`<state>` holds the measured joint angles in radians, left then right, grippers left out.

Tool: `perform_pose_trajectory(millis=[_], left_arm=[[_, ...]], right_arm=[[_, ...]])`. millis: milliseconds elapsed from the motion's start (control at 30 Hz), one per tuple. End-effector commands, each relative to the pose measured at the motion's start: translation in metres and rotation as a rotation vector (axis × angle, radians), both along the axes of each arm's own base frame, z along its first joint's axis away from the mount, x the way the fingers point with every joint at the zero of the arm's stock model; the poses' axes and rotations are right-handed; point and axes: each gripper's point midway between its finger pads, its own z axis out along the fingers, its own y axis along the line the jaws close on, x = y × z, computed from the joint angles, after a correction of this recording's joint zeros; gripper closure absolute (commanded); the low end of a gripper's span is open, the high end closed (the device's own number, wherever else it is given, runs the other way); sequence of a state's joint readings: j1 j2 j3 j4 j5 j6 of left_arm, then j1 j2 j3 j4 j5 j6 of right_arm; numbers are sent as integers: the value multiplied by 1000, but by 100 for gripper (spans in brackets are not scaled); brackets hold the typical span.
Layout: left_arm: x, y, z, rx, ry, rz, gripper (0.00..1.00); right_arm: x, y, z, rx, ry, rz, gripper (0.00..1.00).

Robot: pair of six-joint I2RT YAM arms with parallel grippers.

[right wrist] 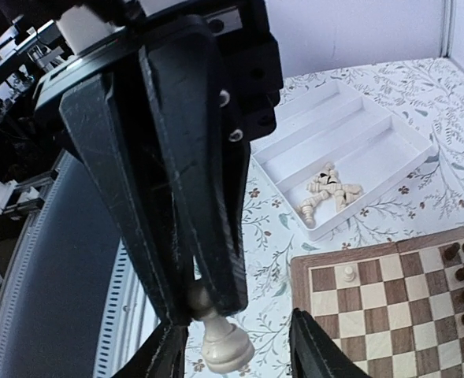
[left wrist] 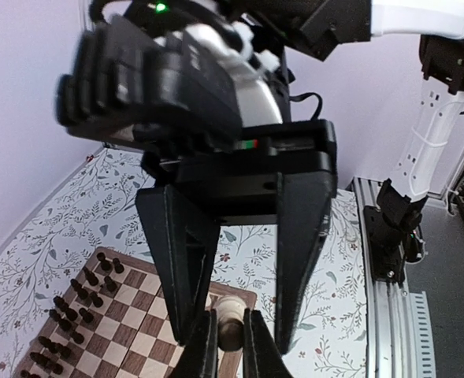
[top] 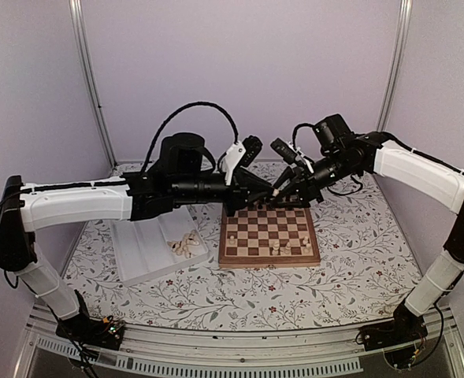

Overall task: Set up the chess pieces on the board
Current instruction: Place the chess piece on the chessboard.

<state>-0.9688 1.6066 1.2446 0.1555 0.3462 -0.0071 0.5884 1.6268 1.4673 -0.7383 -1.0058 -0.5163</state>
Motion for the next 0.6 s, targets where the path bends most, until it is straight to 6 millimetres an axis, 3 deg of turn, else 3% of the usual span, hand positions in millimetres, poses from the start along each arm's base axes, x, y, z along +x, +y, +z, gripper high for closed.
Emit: perform_pose_trajectory(millis=[0,167,267,367,567], left_arm=[[5,12,-1,106,7,53,94],[19,41,-63,388,67,151,94],[30,58,-103,531,111,194,93],[41,64,-131,624,137,213,93],[54,49,-162,696,183,173,92]], right_arm=[[7,-36,-21,-103,-157,-96,45],[38,-114,-50,-132,-126,-309,44],[46,-145,-61,-123,-109,-415,44],[40,-154,-73,-104,-112,-449,43],[34,-155,-80,-111,-102,-447,43]])
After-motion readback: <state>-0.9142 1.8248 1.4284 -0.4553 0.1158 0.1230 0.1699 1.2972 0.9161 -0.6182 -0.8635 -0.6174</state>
